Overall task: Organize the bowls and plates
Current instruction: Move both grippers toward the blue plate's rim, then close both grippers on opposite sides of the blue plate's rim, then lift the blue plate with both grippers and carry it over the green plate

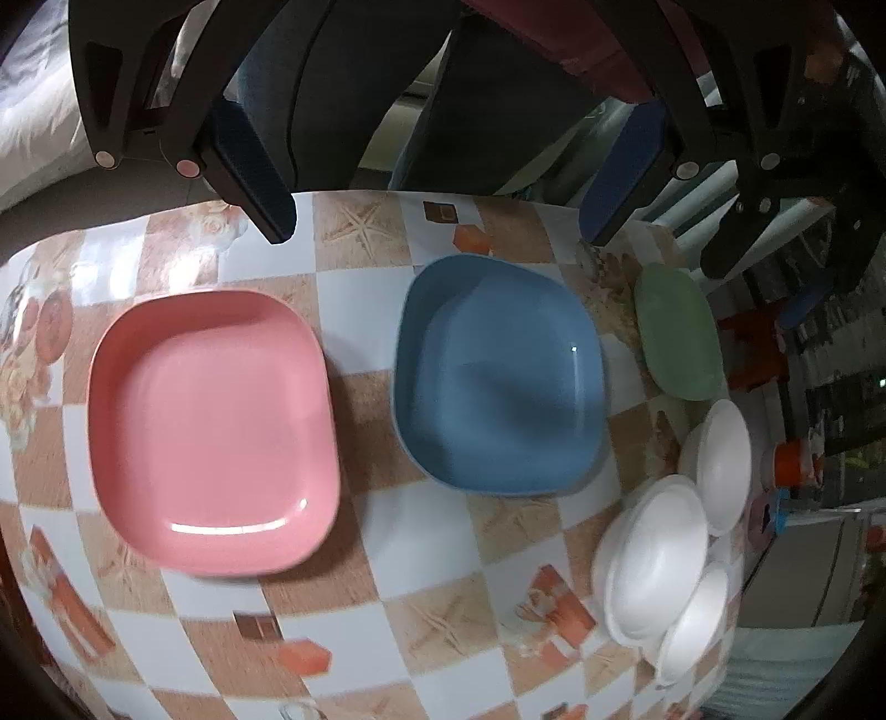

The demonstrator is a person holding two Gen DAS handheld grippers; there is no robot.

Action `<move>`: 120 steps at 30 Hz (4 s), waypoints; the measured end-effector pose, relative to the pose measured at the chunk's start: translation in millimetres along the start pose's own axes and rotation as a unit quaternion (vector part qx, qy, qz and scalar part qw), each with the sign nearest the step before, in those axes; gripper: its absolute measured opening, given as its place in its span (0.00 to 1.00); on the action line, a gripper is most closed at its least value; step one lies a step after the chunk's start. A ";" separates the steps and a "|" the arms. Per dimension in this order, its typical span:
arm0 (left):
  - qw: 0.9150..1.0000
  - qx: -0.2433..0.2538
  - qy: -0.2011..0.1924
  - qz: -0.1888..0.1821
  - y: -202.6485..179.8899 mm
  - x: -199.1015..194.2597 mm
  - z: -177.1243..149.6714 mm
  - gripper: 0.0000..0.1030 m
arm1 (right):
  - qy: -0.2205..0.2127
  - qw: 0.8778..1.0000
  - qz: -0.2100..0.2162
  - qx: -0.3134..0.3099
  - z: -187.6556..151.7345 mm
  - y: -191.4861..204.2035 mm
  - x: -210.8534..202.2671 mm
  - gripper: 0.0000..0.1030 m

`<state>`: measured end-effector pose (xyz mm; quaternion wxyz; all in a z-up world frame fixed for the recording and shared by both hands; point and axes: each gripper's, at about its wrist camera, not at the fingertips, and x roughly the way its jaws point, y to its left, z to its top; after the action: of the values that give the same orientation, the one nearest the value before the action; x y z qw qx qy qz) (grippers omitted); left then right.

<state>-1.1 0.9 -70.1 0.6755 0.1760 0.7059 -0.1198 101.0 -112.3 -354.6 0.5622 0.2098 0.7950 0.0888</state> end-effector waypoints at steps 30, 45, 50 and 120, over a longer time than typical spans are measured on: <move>1.000 -0.023 0.019 -0.001 -12.3 45.7 16.7 1.00 | 0.002 0.998 -0.044 0.037 30.1 -27.6 80.5 1.00; 0.999 -0.031 0.028 0.005 -32.3 94.1 37.1 1.00 | -0.027 0.990 -0.134 0.018 28.4 -47.9 71.7 1.00; 0.999 -0.036 0.024 0.007 -33.2 105.5 46.7 1.00 | -0.037 0.991 -0.128 0.008 18.8 -34.5 71.7 1.00; 0.993 -0.115 0.010 -0.025 0.0 105.7 -23.5 0.43 | 0.005 0.984 -0.096 -0.150 -0.1 176.2 142.4 0.30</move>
<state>-25.2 19.7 -174.0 0.6807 0.0806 0.7261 -0.0533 102.2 107.3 -410.1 0.5890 0.0454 0.7920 0.1541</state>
